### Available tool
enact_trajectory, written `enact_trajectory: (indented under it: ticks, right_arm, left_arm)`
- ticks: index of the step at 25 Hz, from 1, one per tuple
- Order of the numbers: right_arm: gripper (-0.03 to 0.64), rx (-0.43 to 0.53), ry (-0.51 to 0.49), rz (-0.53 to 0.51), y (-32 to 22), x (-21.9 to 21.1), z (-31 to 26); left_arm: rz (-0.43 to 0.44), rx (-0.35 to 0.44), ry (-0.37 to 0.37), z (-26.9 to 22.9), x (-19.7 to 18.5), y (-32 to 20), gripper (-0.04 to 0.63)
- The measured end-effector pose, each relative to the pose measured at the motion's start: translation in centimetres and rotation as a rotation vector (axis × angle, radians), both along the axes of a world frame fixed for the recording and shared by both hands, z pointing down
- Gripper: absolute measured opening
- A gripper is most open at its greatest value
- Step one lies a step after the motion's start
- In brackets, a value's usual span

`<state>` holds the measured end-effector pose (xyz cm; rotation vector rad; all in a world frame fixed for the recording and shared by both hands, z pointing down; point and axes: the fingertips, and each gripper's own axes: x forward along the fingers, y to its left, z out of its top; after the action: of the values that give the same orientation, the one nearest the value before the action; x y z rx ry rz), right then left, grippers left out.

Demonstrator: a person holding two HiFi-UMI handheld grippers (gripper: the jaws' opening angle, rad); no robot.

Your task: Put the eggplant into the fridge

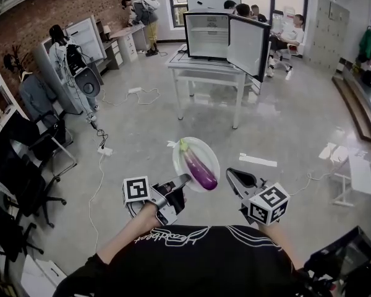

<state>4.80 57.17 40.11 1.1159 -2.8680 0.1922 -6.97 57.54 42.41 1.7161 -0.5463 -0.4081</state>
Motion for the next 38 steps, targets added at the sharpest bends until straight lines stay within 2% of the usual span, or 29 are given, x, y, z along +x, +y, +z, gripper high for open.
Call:
enact_trajectory:
  ticks: [9,26,32,38]
  right_arm:
    - [0.006,-0.064,-0.056,0.042,-0.8,0.8,1.4]
    - [0.006,-0.140,-0.040,0.083,-6.0,1.0,4.7]
    - [0.006,-0.180,-0.040,0.100,-10.0,1.3,6.2]
    - [0.006,-0.203,-0.036,0.106,-16.1,0.1,6.4]
  left_arm:
    - [0.003,-0.043,-0.006,1.6,0.0,-0.3,0.025]
    - [0.027,-0.109,0.019,4.1,0.1,-6.2,0.023]
    - [0.030,-0.141,-0.006,5.9,-0.1,-10.5,0.025]
    - [0.044,-0.156,0.001,6.0,-1.1,-16.6,0.025]
